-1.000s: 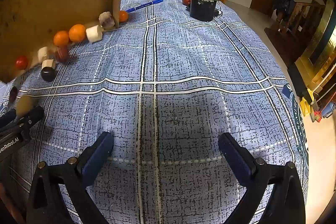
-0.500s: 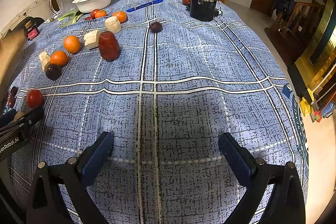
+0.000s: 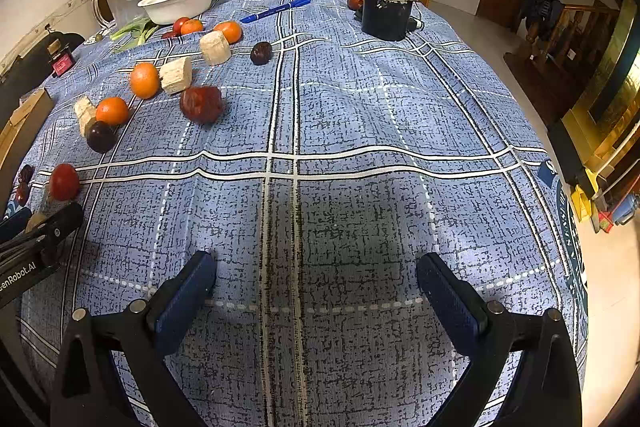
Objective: Organize fruits
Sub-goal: 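Move both tools over the fruits scattered beside the cardboard tray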
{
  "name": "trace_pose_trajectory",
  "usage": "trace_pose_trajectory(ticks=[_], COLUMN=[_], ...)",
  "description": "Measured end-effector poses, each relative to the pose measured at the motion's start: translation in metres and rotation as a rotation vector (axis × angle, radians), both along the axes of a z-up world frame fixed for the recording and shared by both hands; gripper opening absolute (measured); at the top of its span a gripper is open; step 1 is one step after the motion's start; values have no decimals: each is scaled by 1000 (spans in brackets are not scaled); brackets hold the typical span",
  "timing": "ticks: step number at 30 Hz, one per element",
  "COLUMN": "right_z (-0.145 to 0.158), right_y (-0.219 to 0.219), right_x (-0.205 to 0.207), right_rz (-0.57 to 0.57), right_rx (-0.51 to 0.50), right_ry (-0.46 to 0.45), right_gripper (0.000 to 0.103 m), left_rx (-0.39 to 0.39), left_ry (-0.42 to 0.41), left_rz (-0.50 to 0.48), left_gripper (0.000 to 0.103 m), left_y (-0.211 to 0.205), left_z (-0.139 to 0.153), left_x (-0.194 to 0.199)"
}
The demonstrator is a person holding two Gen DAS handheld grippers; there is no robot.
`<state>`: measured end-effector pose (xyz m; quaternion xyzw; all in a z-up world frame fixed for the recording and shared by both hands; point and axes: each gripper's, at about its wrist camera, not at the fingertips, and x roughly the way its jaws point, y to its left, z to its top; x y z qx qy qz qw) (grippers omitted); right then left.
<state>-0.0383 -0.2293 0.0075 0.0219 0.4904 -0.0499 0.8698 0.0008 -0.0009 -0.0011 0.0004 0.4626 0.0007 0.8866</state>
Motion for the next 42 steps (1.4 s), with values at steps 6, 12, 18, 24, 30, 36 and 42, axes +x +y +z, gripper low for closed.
trace_pose_trajectory(ticks=[6, 12, 18, 24, 30, 36, 42], right_z=[-1, 4, 37, 63, 74, 82, 82], right_y=[1, 3, 33, 63, 82, 88, 93], right_x=[0, 9, 14, 16, 12, 3, -1], right_rz=[-6, 1, 82, 136, 151, 146, 159], right_rx=[0, 25, 6, 29, 46, 43, 45], right_ry=[6, 29, -16, -46, -73, -121, -122], right_gripper=[102, 102, 102, 102, 102, 102, 102], left_rx=[0, 7, -27, -55, -60, -35, -26], left_ry=[1, 42, 2, -19, -40, -59, -72], left_rz=[3, 3, 23, 75, 105, 113, 108], left_gripper=[103, 103, 103, 103, 103, 103, 103], left_y=[0, 3, 27, 60, 81, 88, 89], left_z=[0, 2, 33, 62, 75, 80, 85], left_x=[0, 1, -8, -14, -26, -33, -35])
